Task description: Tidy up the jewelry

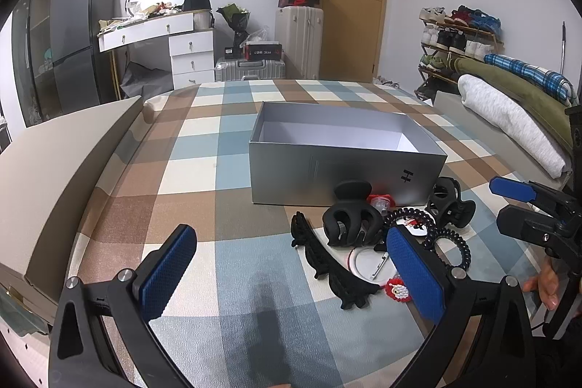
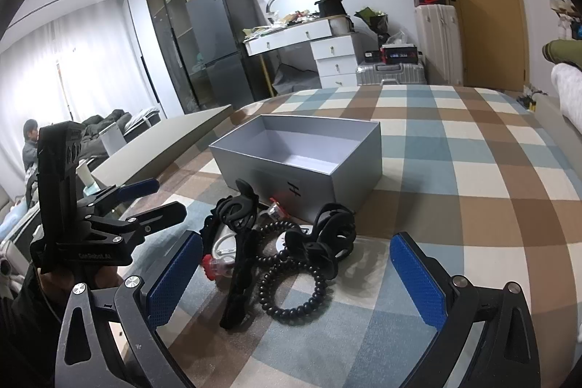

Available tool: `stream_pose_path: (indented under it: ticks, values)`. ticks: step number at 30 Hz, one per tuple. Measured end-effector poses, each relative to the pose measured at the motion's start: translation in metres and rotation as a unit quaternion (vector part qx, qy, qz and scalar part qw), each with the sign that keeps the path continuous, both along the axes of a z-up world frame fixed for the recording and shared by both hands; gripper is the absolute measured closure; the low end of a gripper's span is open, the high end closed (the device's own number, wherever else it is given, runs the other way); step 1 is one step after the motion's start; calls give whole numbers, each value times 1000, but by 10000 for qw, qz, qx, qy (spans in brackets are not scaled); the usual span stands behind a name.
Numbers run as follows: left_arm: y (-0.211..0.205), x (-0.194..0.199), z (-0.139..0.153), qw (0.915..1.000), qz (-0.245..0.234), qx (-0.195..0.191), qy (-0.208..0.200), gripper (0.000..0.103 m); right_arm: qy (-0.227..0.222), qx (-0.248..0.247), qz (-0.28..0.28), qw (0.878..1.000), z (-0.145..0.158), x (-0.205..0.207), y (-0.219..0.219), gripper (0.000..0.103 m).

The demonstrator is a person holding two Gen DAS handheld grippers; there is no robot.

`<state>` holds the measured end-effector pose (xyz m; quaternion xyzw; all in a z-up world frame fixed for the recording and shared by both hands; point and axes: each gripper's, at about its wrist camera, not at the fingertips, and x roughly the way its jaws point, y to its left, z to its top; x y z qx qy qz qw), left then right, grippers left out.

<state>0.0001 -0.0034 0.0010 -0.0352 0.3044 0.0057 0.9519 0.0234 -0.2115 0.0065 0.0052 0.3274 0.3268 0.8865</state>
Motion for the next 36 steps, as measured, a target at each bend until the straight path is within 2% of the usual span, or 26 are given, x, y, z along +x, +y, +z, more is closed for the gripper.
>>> stream_pose_path:
  ticks: [36]
  values:
    - [-3, -1, 0, 10000, -64, 9, -27, 1, 53, -57, 15, 10000, -4, 3, -1, 0]
